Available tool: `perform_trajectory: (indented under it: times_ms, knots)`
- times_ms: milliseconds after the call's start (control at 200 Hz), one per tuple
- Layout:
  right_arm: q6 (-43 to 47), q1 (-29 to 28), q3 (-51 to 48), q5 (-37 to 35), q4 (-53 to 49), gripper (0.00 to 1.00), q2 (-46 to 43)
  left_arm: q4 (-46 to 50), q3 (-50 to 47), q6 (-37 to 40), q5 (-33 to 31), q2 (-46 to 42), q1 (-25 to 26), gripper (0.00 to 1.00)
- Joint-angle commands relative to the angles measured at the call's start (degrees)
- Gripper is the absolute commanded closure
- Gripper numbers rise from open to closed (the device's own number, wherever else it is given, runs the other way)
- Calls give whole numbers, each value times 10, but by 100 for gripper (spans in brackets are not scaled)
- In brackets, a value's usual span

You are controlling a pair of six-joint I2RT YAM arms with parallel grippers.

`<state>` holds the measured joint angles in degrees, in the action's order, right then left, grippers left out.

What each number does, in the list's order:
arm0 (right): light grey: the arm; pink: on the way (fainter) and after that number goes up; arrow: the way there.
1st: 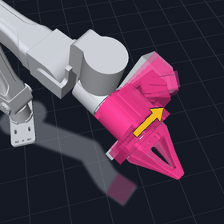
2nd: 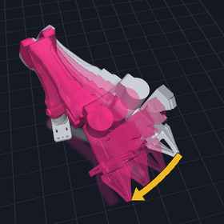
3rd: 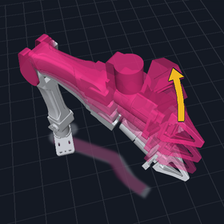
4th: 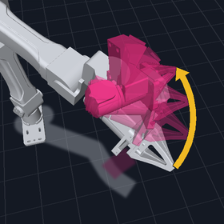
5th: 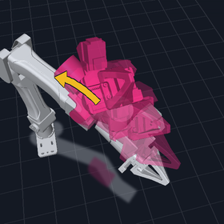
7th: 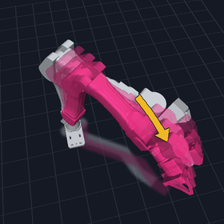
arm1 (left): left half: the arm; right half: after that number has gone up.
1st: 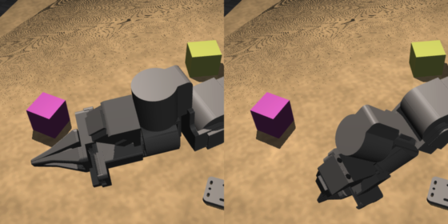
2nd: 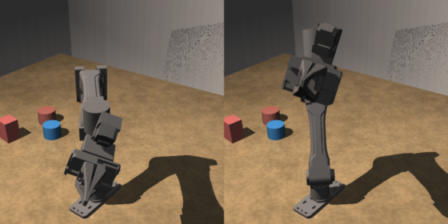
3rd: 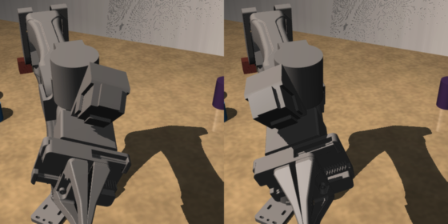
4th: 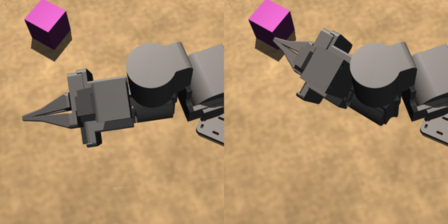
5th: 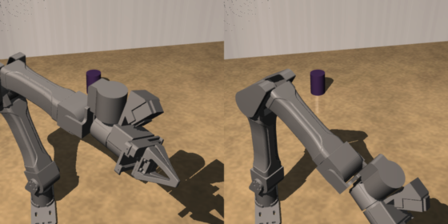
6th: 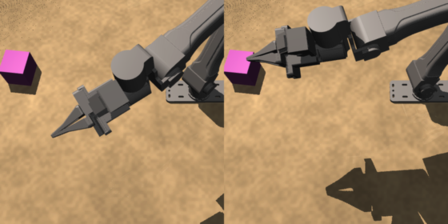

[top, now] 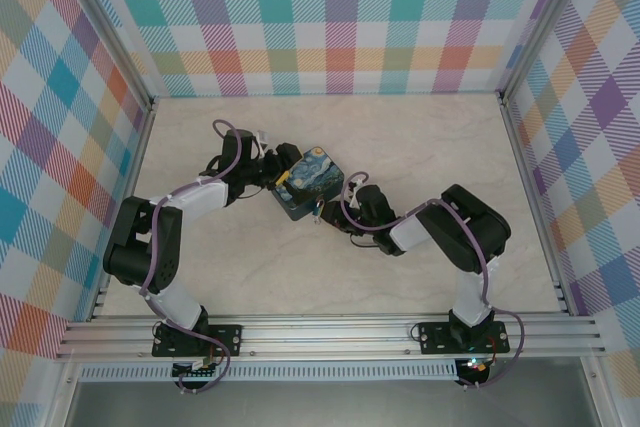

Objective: Unlock the padlock with the key

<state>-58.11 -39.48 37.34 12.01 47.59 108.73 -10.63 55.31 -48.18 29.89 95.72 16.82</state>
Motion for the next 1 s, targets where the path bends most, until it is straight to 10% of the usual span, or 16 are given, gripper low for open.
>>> perform_trajectory:
  times_ms: [0,610,995]
  knots:
    - [-7,-5,16,-11,-3,73,22,25,-7,-2,-4,0,5,22]
    - [-30,-4,37,-31,-45,74,38,23,-4,-5,-5,3,7,22]
    - [-17,1,18,-50,21,92,29,31,-11,3,-10,-1,8,22]
